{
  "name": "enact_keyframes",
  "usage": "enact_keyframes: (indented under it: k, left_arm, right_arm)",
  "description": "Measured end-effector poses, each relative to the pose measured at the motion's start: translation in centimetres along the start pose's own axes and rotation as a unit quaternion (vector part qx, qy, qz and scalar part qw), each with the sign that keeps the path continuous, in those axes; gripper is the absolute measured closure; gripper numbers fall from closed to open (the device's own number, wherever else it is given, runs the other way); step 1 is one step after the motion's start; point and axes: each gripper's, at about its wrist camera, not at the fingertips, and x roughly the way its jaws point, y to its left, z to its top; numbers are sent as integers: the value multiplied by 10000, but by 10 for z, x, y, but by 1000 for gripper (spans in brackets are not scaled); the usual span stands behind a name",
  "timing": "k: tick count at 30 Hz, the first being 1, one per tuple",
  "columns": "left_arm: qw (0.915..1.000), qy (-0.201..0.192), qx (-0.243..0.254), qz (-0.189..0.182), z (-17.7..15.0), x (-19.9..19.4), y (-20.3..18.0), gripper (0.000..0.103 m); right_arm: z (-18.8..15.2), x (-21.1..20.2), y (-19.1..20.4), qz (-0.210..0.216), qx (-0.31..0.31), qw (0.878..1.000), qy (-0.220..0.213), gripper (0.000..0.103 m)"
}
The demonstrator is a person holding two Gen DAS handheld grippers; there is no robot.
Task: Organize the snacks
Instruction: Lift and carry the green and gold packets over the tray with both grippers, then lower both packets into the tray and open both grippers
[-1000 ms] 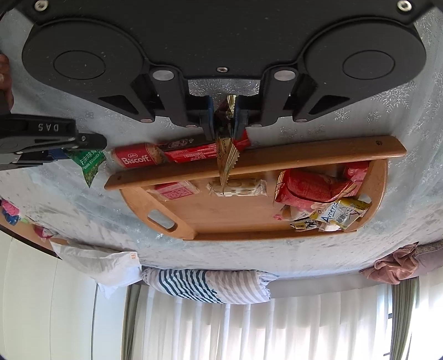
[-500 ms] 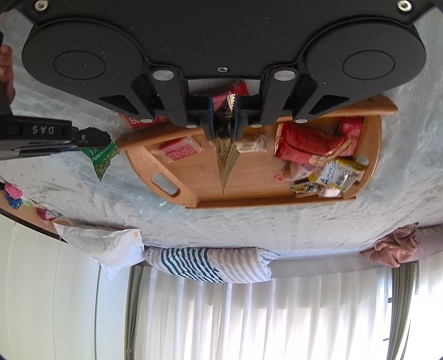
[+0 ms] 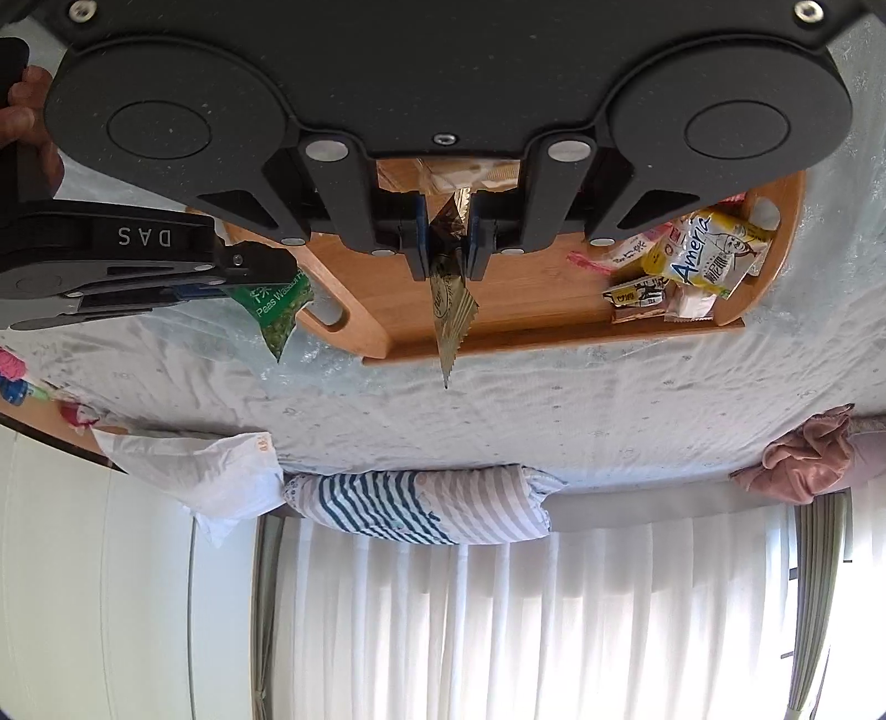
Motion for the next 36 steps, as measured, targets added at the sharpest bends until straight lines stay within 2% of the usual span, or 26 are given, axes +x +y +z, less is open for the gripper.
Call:
enact_keyframes:
  k: [4,11,16,19,23,36]
  left_arm:
    - [9999,122,2,75,6,22,8,91]
    - [9987,485,-140,120,-3,64,29,91]
    - [9965,714,-411,-112,-8,83,42,91]
    - [9963,800,-306,-17,-10,93,40,91]
    - [9961,811,-323,-88,-9,98,39,90]
    - [9953,920,-285,-35,-13,106,41,89]
  right_arm:
    - [9,27,-3,111,-66,9999,103,75]
    - [16,65,-4,216,-102,9990,372,74]
    - [12,83,-4,292,-63,9984,488,74]
    - [9,89,-6,314,40,9980,541,73]
    - [9,90,-7,294,-2,9980,566,72]
    - [19,85,-1,142,-210,9990,359,71]
